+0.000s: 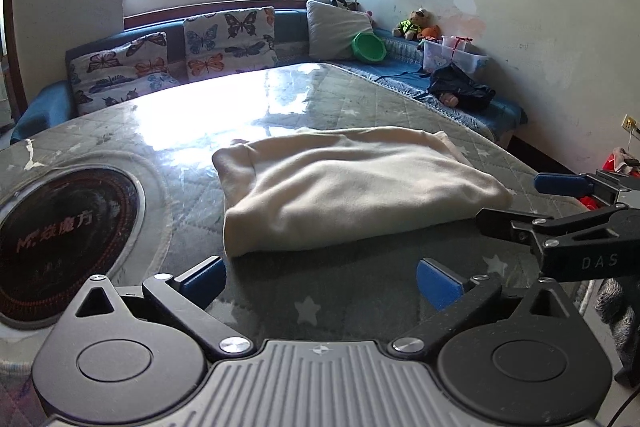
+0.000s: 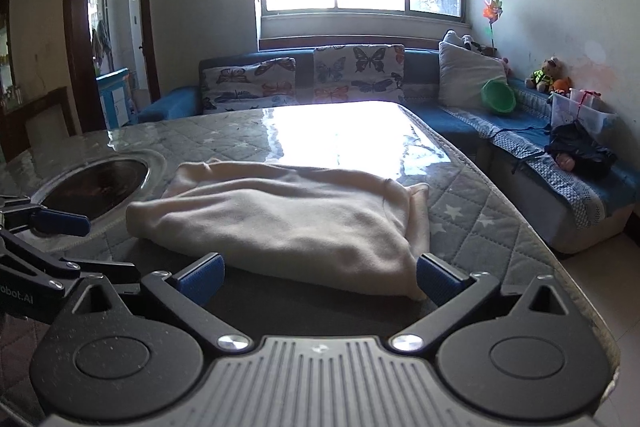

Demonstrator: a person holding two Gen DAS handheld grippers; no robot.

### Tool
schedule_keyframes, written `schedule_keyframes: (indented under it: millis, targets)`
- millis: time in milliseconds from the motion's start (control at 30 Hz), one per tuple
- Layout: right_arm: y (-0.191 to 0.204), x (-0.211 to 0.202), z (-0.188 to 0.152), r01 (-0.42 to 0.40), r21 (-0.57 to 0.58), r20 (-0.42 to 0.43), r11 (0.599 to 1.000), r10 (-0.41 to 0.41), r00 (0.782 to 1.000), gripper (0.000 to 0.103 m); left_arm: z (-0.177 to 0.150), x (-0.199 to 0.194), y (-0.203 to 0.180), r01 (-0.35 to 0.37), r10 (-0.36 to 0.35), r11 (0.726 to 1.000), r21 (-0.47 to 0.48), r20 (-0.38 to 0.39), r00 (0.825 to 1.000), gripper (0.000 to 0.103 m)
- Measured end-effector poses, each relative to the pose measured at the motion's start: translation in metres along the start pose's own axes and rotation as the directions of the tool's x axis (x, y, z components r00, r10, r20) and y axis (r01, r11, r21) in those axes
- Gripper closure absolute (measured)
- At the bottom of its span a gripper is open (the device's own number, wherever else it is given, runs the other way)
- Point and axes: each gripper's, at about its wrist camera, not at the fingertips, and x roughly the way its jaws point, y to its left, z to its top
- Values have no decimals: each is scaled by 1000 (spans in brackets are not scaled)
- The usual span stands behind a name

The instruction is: Fold clothes

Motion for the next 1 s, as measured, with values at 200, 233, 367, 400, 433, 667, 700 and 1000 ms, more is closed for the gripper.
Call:
schedule_keyframes:
  millis: [200,233,367,400,433,667,700,1000]
  targets:
    - [5,-11,-3,5,3,10,1000,-5,1000,0,-7,-6,-3,-5,5,1000,-10,-17,1000,0]
    - [5,-13,-3,7,5,8,1000,-7,1000,0,-8,-7,-3,-8,8,1000,-12,-20,1000,0]
    - [7,-16,-6,11,18,-5,1000,-11,1000,0,-12,-9,-2,-17,16,1000,-26,-33,999,0]
    - [8,-16,-6,12,20,-6,1000,-12,1000,0,-13,-10,-2,-19,18,999,-30,-36,999,0]
    - [9,-17,-6,14,20,-6,1000,-14,1000,0,-14,-10,-2,-23,22,999,-34,-37,999,0]
    - [16,-21,-6,16,7,-7,1000,-16,1000,0,-17,-18,2,-40,38,998,-53,-31,999,0]
    - [17,-22,-6,15,6,-6,1000,-15,1000,0,-18,-20,2,-41,39,998,-57,-32,999,0]
    - [23,-28,-11,12,2,-5,1000,-12,1000,0,-23,-29,4,-60,58,996,-67,-29,998,0]
